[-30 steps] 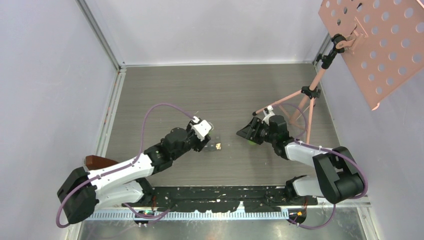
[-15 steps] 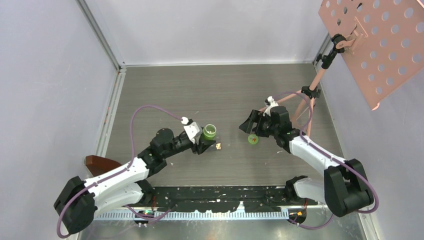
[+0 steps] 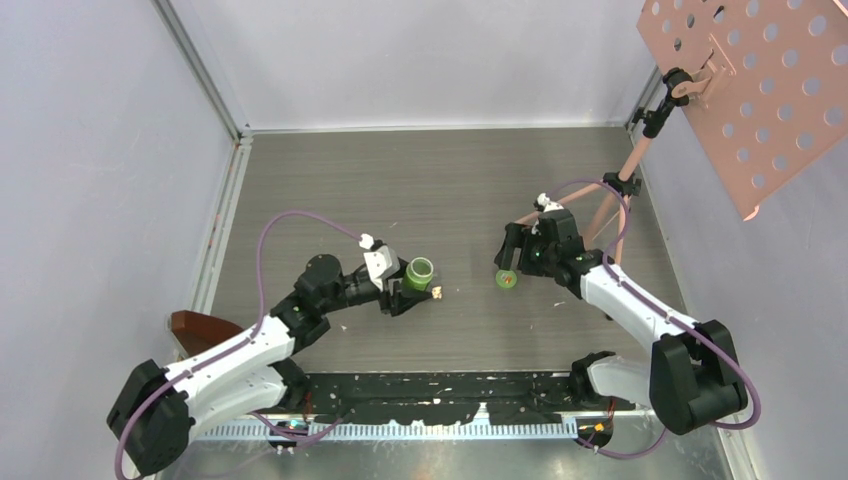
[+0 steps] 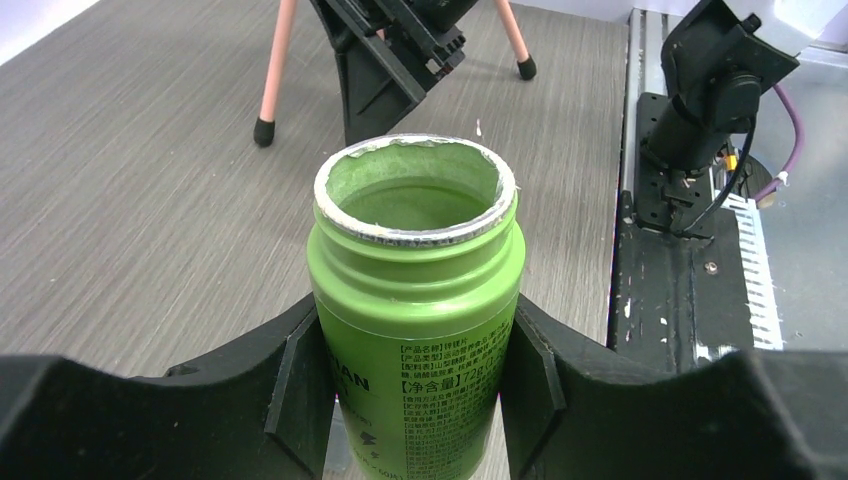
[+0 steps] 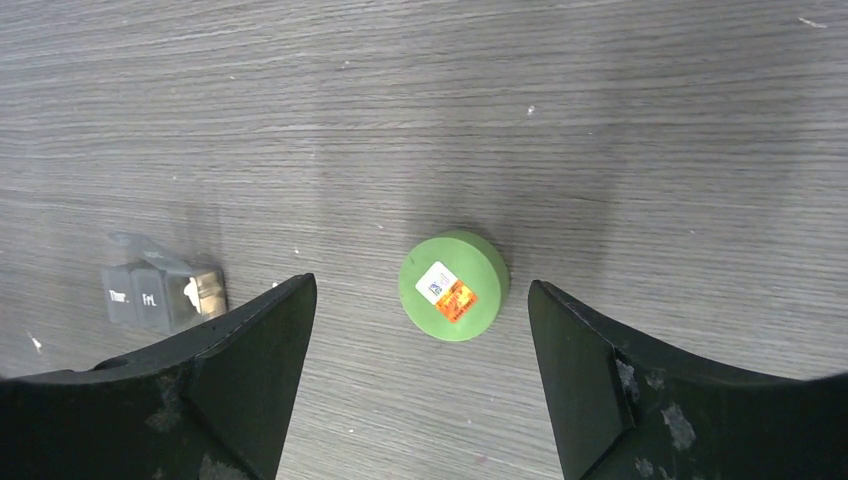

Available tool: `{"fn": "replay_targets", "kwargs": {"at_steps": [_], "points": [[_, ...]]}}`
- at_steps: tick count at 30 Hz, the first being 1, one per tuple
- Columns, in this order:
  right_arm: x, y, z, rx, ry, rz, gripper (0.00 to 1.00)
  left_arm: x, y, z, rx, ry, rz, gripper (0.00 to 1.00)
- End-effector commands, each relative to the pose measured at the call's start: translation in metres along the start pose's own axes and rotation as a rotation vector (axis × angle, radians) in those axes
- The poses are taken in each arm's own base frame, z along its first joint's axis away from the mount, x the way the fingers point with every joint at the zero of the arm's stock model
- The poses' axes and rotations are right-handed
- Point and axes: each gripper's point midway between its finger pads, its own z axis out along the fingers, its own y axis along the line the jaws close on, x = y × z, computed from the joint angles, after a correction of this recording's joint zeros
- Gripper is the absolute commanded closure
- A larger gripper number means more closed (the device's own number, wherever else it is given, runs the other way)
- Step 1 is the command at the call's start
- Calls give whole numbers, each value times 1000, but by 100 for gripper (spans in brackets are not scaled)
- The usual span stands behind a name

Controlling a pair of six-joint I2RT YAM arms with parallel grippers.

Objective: Sort the pills into containers

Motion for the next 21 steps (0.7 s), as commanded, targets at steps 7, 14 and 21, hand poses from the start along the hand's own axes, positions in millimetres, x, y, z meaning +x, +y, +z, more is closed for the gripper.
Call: {"fn": "replay_targets", "kwargs": {"at_steps": [7,14,21], "points": [[-24,23,-5,-31,-57,-81,17,-18,67,-8,-349,-142,-12,100],[-25,64,-10,-161,-47,-139,18,-11,78,-7,-392,-206,-19,100],[-38,126,-50,-410,-124,-263,14,-4,64,4,-282,-186,-33,100]]}}
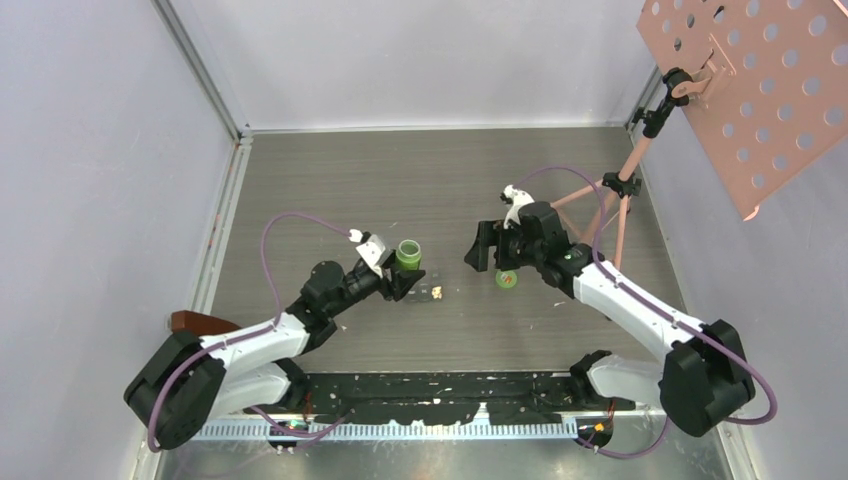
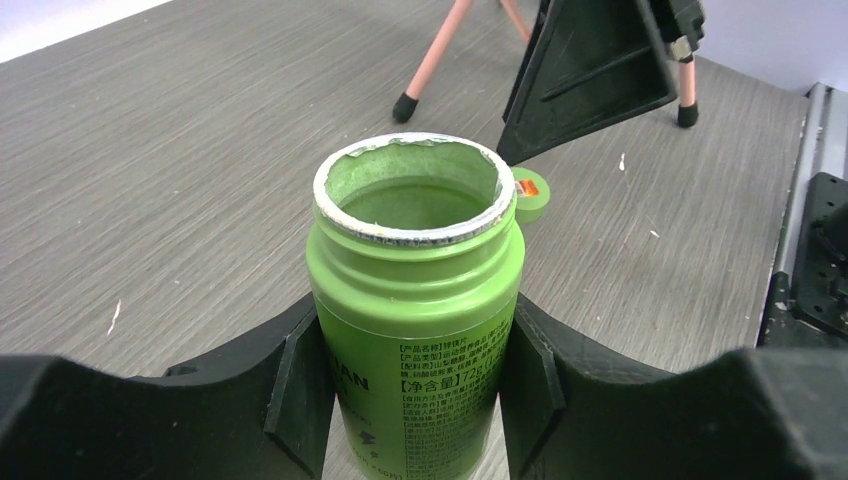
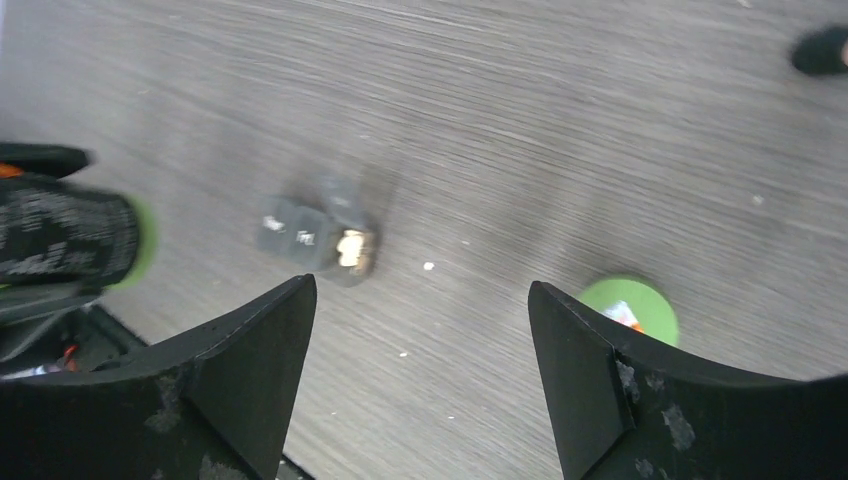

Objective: Sort the pills into containers

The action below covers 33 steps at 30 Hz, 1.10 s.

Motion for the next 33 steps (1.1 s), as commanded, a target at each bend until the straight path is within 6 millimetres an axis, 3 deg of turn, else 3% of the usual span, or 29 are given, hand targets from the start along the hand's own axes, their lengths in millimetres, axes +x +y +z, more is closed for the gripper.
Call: {"fn": "replay_targets", "kwargs": {"at_steps": [1,4,6,7,12,14,20,24,33], "points": [[-46,49,-26,-176,-148,-103,14,-37,-4,5,41,-137,27,100],[-46,47,-23,-162,-142,-115,14,-39,-4,6,46,-136,34,100],[-42,34,-15,-90,-115,-86,15,-40,-6,7,61,-121,33,100],[-37,23,-14,-35,-91,-48,15,-40,-9,7,73,-109,29,100],[-27,-65,-14,372,-73,125,17,-37,-18,5,119,-43,1,100],[-15,-81,-15,444,-39,128,16,-37,-18,3,117,-40,1,100],[17,-97,3,496,91,81,15,-35,-18,3,115,-21,-12,100],[33,-98,13,524,169,27,15,-32,-19,4,118,-4,-18,100],[49,-99,19,580,207,8,15,-26,-16,6,114,12,-6,100]]}}
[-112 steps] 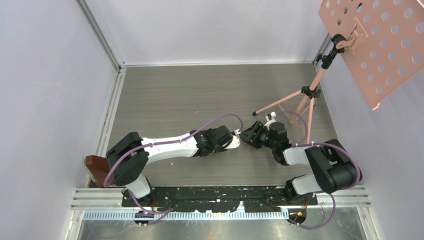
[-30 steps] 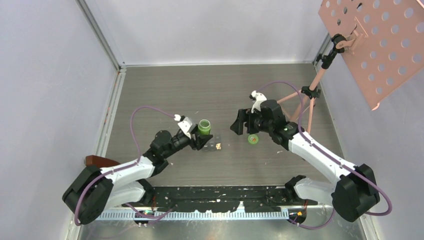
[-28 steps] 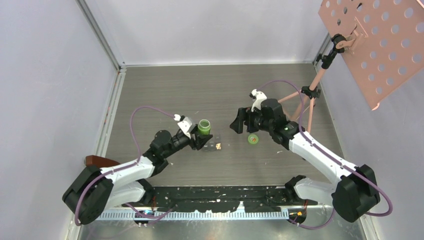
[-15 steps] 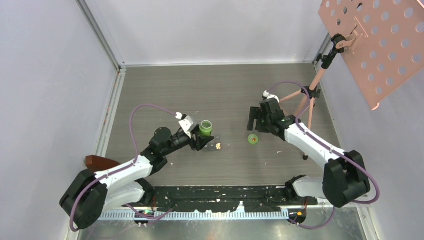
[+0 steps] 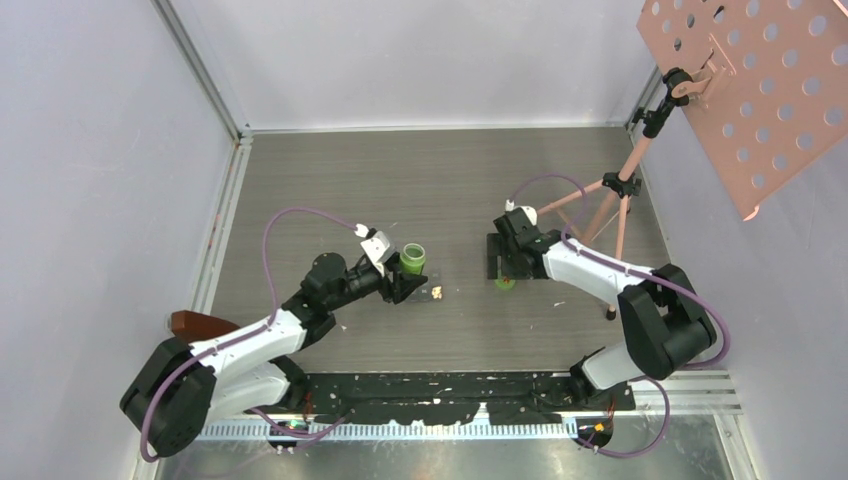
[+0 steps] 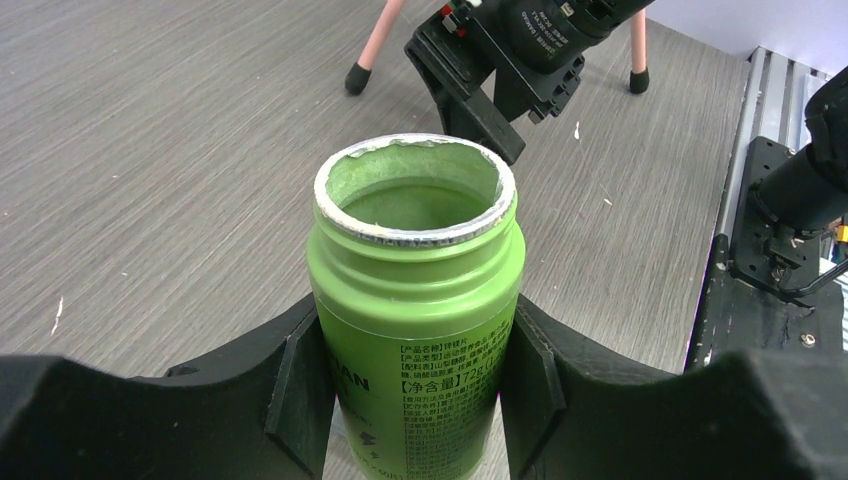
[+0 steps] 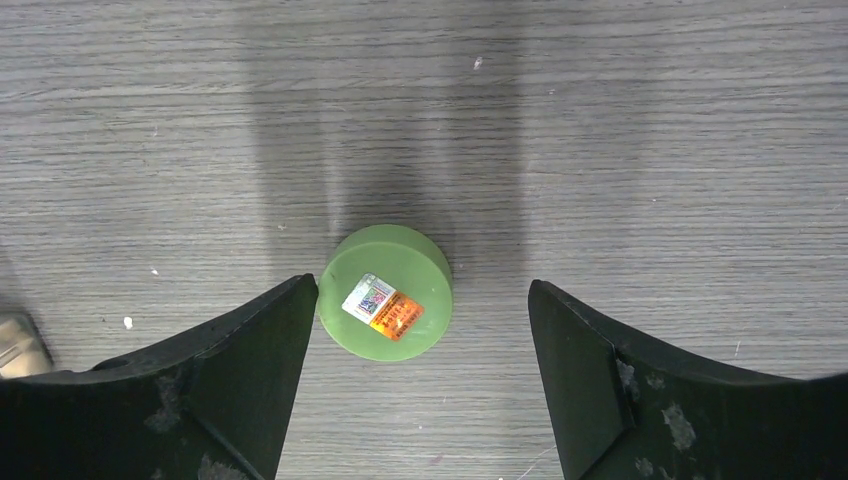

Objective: Sort the pills into containers

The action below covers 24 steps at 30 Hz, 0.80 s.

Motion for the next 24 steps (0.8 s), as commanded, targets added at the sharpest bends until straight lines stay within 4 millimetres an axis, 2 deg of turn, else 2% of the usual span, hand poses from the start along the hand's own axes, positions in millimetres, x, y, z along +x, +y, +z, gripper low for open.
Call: {"fn": "replay_targets", "kwargs": {"at_steps": [1,12,14,24], "points": [[-2,-2,2,49,-6,-10,15,-25,-1,6,16,-62,37,100],[0,9,-1,11,-3,-34,15,-24,1,7,14,-57,41,100],[2,9,0,9,4,-36,19,-23,0,7,14,-55,38,100],[4,18,0,-42,21,-31,50,-20,-2,6,25,-34,32,100]]}}
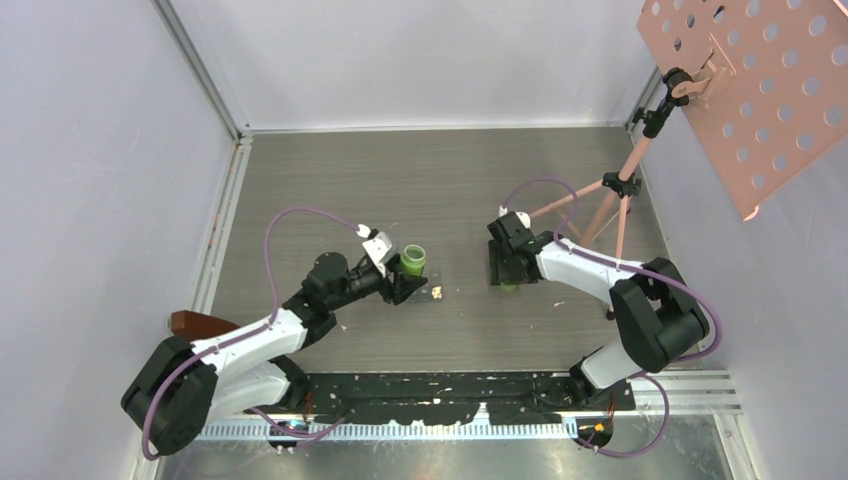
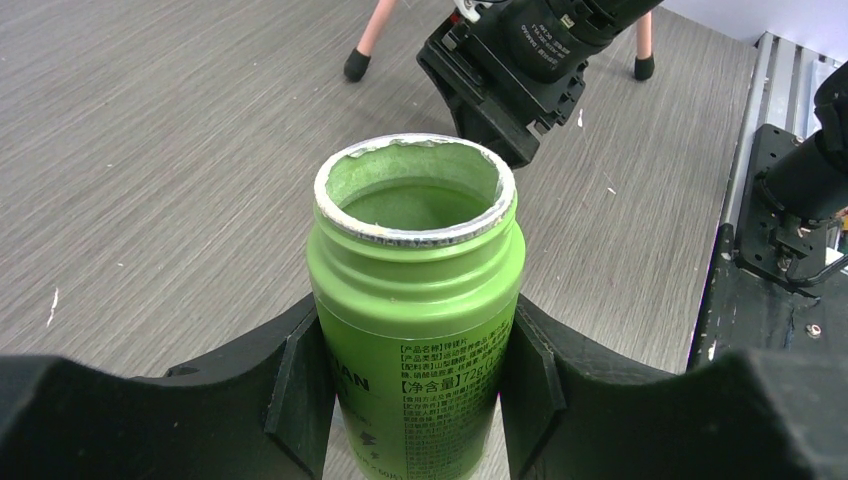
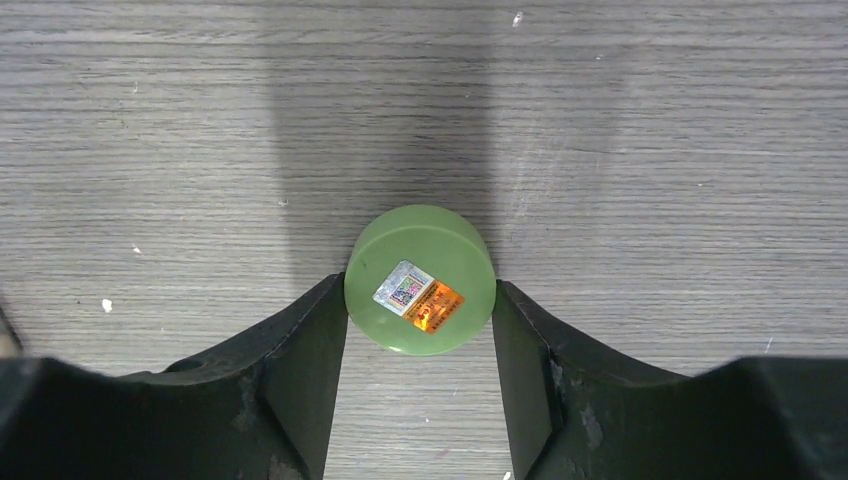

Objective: Sort the pills into containers

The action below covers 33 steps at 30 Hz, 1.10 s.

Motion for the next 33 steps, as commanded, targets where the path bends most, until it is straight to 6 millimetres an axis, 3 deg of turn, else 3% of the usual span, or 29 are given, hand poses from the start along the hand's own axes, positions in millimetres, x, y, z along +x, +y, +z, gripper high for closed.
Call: {"fn": "replay_targets", "kwargs": {"at_steps": [1,4,6,9,10,12,16,24,33], "points": [[-16,12,-9,-55,-43,13,53,-26,-3,6,29,-52,31,100],[-24,26,-24,-147,-64,-15,57,-23,-7,7,55,-17,24,100],[-38,43,-47,-262,-110,-55,58,-20,-11,9,81,16,11,100],[-62,77,-102,-507,-202,-163,58,-21,-20,10,130,44,-5,100],[-61,91,-119,-608,-201,-197,58,-20,-23,10,150,58,-10,100],[-74,110,-167,-775,-269,-272,58,-20,-30,8,194,85,-10,100],[-71,125,-215,-963,-312,-392,58,-16,-50,1,317,141,-2,100],[-50,134,-257,-1178,-339,-570,58,-15,-68,-16,444,217,51,100],[-30,144,-256,-1182,-276,-662,55,-19,-77,-14,513,272,40,100]]}}
